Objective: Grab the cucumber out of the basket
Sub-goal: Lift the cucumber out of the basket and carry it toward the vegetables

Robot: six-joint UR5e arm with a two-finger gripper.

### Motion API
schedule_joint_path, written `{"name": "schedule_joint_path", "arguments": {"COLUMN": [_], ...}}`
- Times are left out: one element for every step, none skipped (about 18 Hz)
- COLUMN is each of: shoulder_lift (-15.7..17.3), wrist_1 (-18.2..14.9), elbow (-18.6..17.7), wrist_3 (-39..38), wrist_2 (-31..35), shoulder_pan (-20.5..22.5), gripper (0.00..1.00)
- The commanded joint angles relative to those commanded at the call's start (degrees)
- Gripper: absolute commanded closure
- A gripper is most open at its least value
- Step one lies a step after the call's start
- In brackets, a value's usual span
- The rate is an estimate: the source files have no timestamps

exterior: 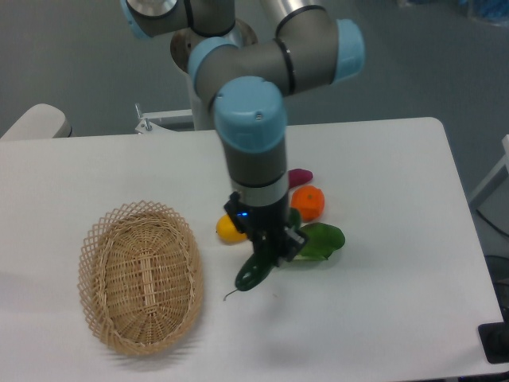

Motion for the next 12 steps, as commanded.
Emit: {"name": "schedule_joint_path", "arguments": {"shoulder_lift": [0.0, 0.0, 0.0, 0.0, 0.0, 0.0, 0.0, 0.0, 0.0, 0.0, 0.0, 0.0], "wrist_1": [0.0, 0.0, 0.0, 0.0, 0.0, -0.09, -0.52, -0.88, -1.05, -1.06, -1.06, -1.06], "elbow": [-0.09, -0.09, -0.17, -0.09, -0.09, -0.09, -0.17, -0.26, -0.26, -0.35, -0.35, -0.35], "wrist_3": [0.53, 0.62, 0.62, 0.62, 0.62, 0.71, 0.71, 0.8, 0.97, 0.97, 0.97, 0.97], "wrist_2": [0.0, 0.0, 0.0, 0.0, 0.0, 0.09, 0.09, 0.09, 0.09, 0.09, 0.09, 0.09], "shoulder_pan": [0.27, 0.36, 0.44, 0.44, 0.44, 0.53, 0.53, 0.53, 0.53, 0.62, 0.71, 0.88], "gripper": [0.67, 0.67, 0.67, 0.67, 0.67, 0.67, 0.67, 0.67, 0.67, 0.67, 0.67, 0.67]}}
